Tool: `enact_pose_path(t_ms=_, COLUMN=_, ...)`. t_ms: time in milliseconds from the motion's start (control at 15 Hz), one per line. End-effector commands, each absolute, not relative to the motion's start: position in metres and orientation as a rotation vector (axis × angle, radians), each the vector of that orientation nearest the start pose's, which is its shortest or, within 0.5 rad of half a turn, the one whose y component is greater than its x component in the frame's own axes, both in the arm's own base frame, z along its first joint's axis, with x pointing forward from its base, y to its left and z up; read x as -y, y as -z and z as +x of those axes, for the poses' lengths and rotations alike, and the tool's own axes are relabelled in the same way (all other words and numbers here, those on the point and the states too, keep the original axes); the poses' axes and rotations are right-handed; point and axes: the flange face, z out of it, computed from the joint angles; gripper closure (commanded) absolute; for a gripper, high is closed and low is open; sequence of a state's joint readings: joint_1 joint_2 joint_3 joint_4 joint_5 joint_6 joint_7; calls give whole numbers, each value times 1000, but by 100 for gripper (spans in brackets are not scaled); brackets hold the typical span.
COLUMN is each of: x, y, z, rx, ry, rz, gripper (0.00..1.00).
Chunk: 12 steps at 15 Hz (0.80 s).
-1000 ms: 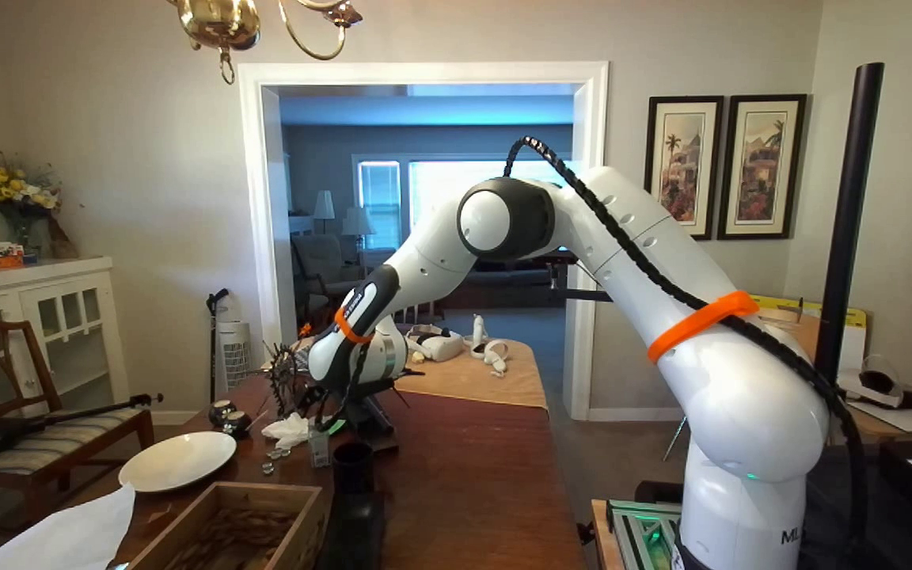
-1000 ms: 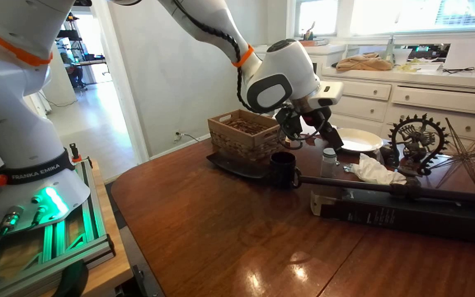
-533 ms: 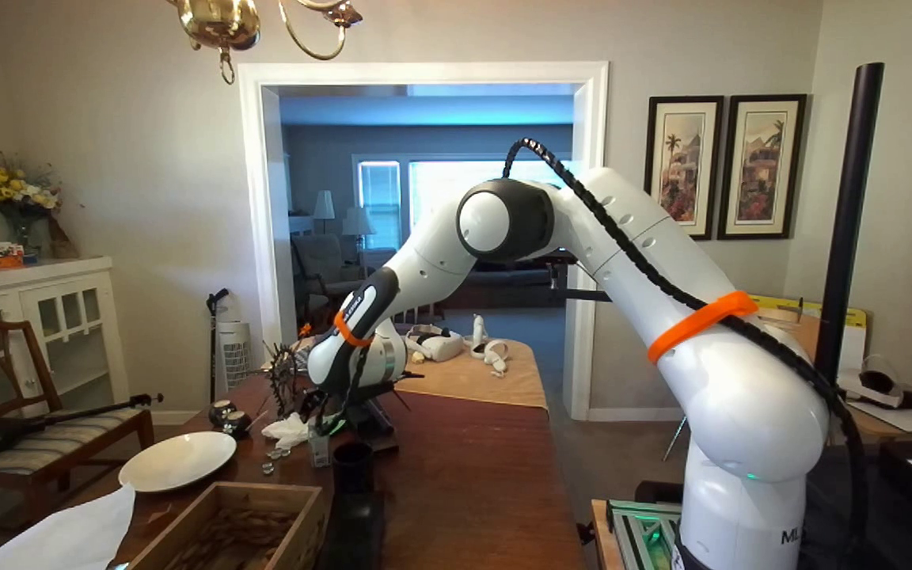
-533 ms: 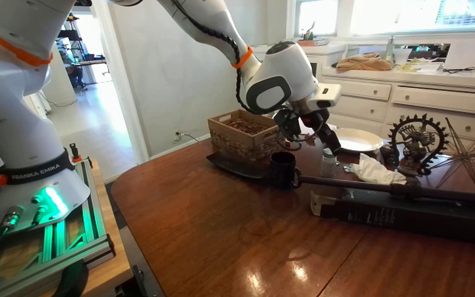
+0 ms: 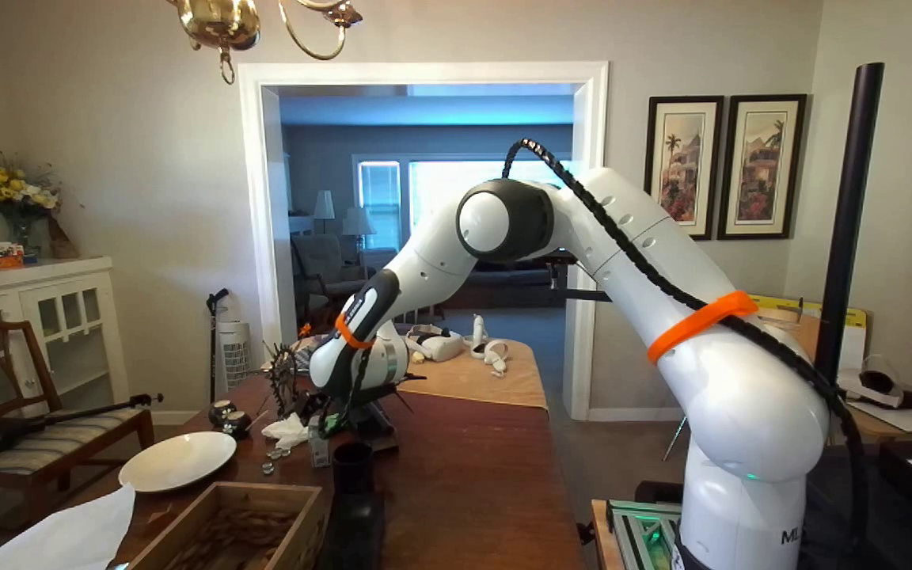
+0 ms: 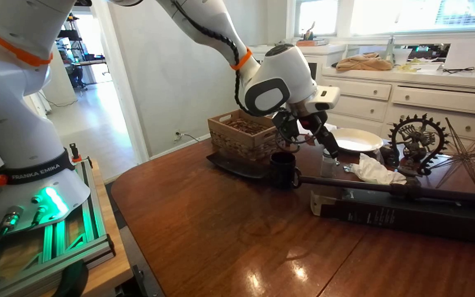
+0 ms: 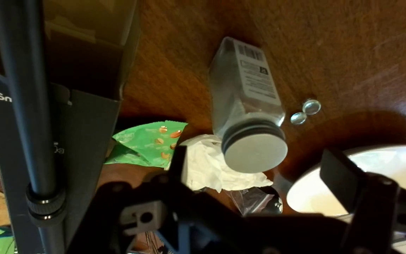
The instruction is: Remove the cap off of the bottle
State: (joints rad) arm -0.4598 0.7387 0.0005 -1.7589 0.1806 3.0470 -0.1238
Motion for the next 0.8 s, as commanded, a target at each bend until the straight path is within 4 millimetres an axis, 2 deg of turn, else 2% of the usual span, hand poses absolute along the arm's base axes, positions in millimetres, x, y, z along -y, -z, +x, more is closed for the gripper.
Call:
enact_pose_path(t_ms=0, x=329, y=-203, z=616, rx=-841, ry=836, rz=-3035, gripper=0)
enact_pose_path(t_ms=267, x=329, y=-202, z=614, rx=-819, ry=860, rz=-3041, gripper=1)
enact_pose_path(t_ms=333, x=329, y=-202, z=615, rx=-816, ry=862, rz=-3041, gripper=6)
enact_pose_path(t_ms=400, x=328, y=-202, z=615, rx=-810, ry=863, rz=-3042, gripper=7)
enact_pose_path(t_ms=600, x=328, y=-203, z=618, rx=-818, ry=856, rz=-3044, gripper=1)
enact_pose_path(t_ms=733, x=329, y=-207, z=618, rx=-816, ry=863, rz=-3033, gripper=1)
